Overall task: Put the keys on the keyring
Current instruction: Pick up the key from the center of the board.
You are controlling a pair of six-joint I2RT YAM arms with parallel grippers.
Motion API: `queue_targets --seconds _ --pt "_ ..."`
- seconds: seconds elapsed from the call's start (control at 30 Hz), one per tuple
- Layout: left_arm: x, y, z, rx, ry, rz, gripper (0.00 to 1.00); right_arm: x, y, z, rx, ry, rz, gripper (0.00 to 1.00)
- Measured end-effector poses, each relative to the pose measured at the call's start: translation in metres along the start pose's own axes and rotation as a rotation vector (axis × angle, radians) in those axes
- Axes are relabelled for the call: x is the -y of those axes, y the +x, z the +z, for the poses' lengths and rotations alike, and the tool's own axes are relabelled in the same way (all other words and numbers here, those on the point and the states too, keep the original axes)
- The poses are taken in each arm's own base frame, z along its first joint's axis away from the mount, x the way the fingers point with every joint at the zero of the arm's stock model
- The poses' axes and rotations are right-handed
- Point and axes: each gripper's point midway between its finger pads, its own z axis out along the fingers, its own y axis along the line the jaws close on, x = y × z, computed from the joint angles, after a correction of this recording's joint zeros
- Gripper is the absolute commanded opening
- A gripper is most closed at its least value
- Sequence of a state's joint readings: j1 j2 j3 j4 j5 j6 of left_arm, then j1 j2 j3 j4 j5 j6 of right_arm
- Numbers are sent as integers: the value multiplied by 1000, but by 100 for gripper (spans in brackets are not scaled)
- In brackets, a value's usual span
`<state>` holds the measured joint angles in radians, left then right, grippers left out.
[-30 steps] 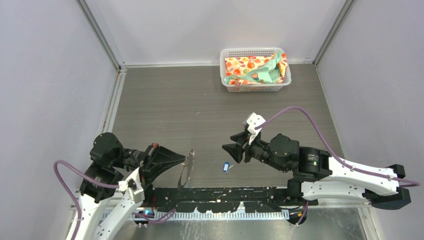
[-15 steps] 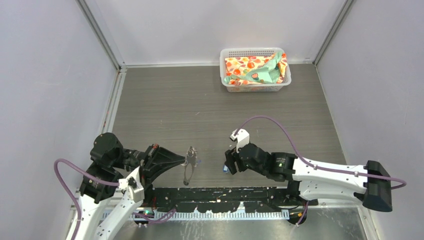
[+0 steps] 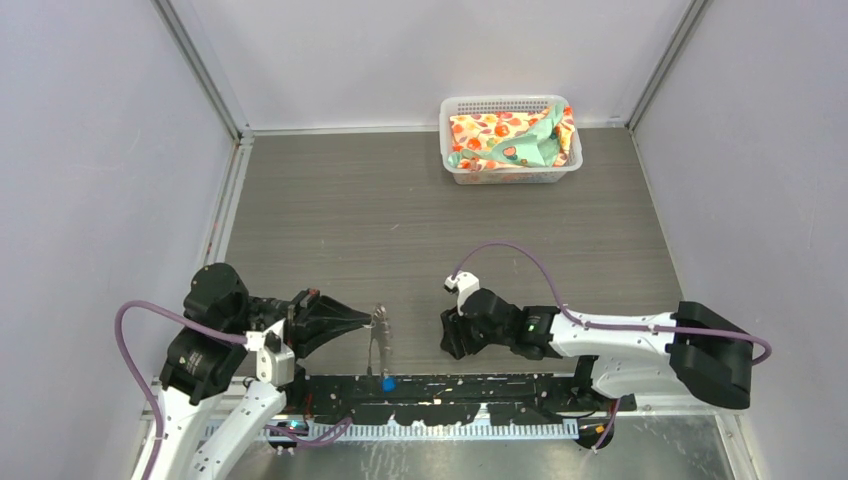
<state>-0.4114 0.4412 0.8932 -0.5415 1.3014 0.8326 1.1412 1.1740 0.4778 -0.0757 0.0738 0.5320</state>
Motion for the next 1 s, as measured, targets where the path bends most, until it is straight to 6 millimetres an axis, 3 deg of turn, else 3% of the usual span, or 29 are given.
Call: queue_targets --seconds 0.5,0.7,0.77,0.83,1.0 --pt "2 1 -2 -18 -20 -90 0 2 13 10 -58 -5 -28 35" --pt "3 0 -2 -18 -22 -104 0 5 18 13 -73 11 -35 21" --pt "3 1 -2 -19 -23 -108 0 6 18 14 -74 15 -38 7" --pt "3 1 -2 -20 -24 -115 0 7 18 14 -72 18 -42 1" --pt "4 1 -2 -22 -25 -185 0 9 11 6 -50 25 -88 1"
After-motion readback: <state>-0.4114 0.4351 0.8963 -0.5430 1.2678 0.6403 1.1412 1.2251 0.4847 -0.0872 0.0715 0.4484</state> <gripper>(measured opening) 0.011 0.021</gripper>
